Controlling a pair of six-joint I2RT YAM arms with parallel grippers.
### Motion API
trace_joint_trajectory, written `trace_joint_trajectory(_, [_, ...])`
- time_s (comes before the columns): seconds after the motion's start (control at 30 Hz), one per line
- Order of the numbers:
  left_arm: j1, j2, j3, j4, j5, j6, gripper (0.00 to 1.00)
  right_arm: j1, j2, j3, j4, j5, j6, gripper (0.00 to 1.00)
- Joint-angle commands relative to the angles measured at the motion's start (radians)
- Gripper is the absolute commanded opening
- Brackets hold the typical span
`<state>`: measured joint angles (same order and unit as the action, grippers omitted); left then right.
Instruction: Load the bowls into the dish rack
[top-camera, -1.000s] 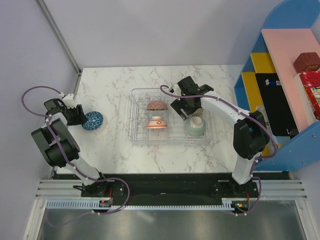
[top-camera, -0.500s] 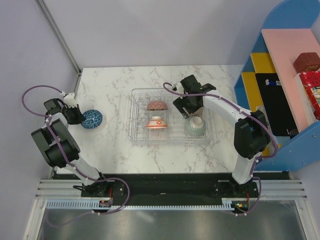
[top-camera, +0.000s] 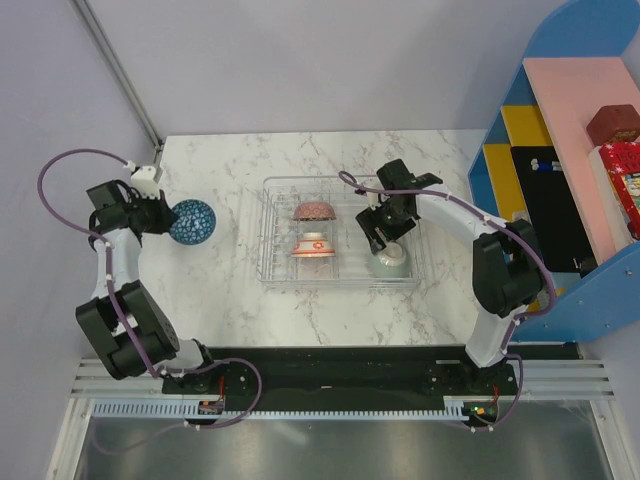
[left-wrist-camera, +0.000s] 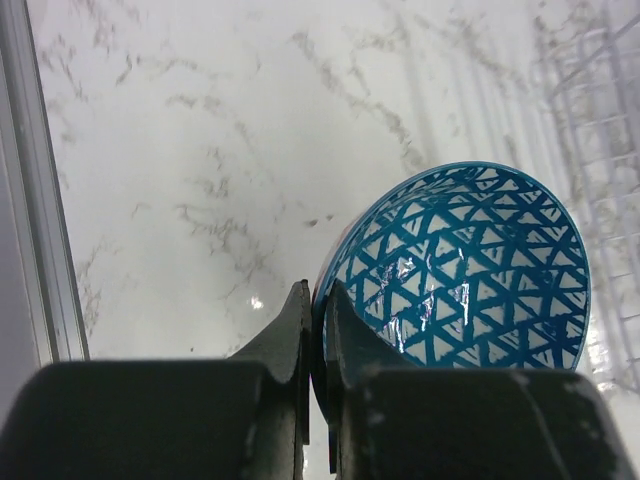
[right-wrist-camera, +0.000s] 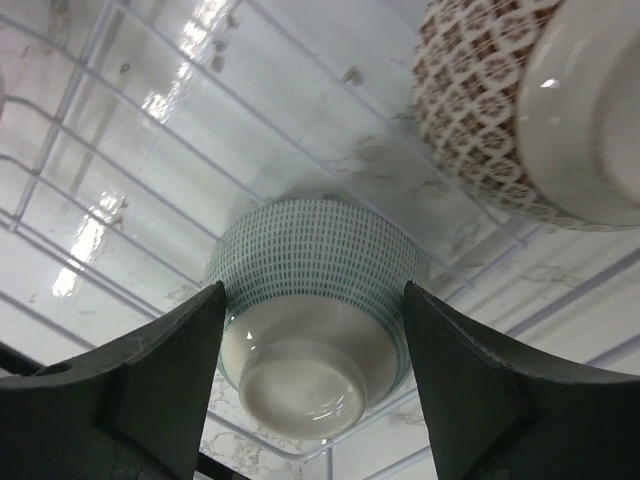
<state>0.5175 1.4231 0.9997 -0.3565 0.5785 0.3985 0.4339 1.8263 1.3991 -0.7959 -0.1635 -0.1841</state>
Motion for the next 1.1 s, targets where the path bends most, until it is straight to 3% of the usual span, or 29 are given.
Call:
trace_joint_trajectory(0.0, [-0.104,-0.093,0.106,0.002,0.037,-0.088,0.02,0.003,-0.074,-0.041,-0.071,-0.151,-0.021,0.78])
trace_joint_trajectory(0.17, [-0.23,-0.076,0.232,-0.009,-0.026,-0.135,0.02,0.003,-0.127,-0.064,-0.114,-0.116,-0.043,0.78])
trace_joint_trajectory(0.33, [-0.361,-0.017,0.332,-0.01,-0.031,-0.199,0.02,0.003,-0.203,-0.026,-0.114,-0.051,-0.052,0.87])
trace_joint_trajectory(0.47, [-0.461,0.031,0.407,0.005,0.021,-0.213,0.02,0.002,-0.274,0.073,-0.108,-0.115,-0.052,0.98])
trace_joint_trajectory(0.57, [-0.537,0.077,0.459,0.01,0.139,-0.23,0.02,-0.026,-0.333,0.112,-0.039,-0.279,-0.031,0.98])
trace_joint_trajectory(0.63, [-0.595,0.118,0.488,0.008,0.185,-0.247,0.02,-0.044,-0.352,0.109,0.033,-0.408,0.02,0.98])
trace_joint_trajectory(0.8, [-0.764,0.166,0.551,-0.012,0.132,-0.233,0.02,-0.101,-0.332,0.075,0.17,-0.658,0.242,0.98])
trace_joint_trajectory(0.9, [-0.824,0.192,0.567,-0.025,0.219,-0.234,0.02,-0.129,-0.341,-0.014,0.348,-0.803,0.377,0.98])
trace_joint_trajectory(1.0, [-0.866,0.211,0.583,-0.029,0.282,-0.247,0.02,-0.156,-0.366,-0.115,0.655,-0.893,0.601,0.98])
trace_joint_trajectory(1.07, [-0.898,0.201,0.582,-0.029,0.299,-0.233,0.02,-0.165,-0.355,-0.156,0.754,-0.956,0.757,0.98])
